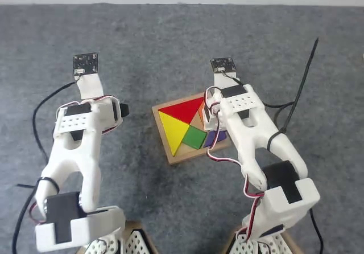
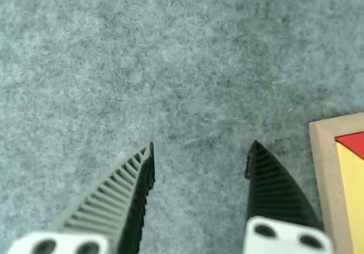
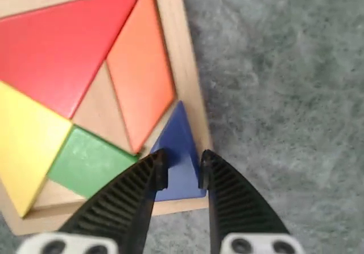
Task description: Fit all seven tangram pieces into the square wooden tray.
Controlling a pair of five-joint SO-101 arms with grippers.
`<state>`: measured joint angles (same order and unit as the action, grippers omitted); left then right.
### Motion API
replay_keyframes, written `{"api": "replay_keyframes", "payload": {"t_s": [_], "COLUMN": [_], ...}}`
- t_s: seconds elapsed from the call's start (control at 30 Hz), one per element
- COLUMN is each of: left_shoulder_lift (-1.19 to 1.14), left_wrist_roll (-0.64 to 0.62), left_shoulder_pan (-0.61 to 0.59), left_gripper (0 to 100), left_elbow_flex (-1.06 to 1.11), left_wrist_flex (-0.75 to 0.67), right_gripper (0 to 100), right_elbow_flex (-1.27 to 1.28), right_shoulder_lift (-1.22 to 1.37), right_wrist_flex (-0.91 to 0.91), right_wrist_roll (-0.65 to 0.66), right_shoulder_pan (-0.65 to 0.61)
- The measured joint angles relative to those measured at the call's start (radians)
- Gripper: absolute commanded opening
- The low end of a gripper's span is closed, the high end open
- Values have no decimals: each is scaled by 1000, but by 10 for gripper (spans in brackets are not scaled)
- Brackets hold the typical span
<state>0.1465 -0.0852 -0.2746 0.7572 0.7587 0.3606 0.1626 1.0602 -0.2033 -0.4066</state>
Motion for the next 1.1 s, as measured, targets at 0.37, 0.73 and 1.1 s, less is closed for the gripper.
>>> {"api": "replay_keyframes", "payload": {"t_s": [0.37, 0.73, 1.1], "left_shoulder_lift": [0, 0, 0], "left_wrist_roll": [3, 3, 3], "left_shoulder_pan": [0, 0, 0], "left_gripper": [249, 249, 249], "left_elbow_flex": [0, 0, 0], "left_wrist_flex": [0, 0, 0], "right_gripper": [101, 202, 292], "right_elbow_flex": [-37, 44, 543], "right_shoulder_lift": [0, -321, -474], "right_wrist_flex": [78, 354, 123], "right_wrist_roll": [54, 694, 1111], "right_shoulder_pan": [-49, 78, 199]}}
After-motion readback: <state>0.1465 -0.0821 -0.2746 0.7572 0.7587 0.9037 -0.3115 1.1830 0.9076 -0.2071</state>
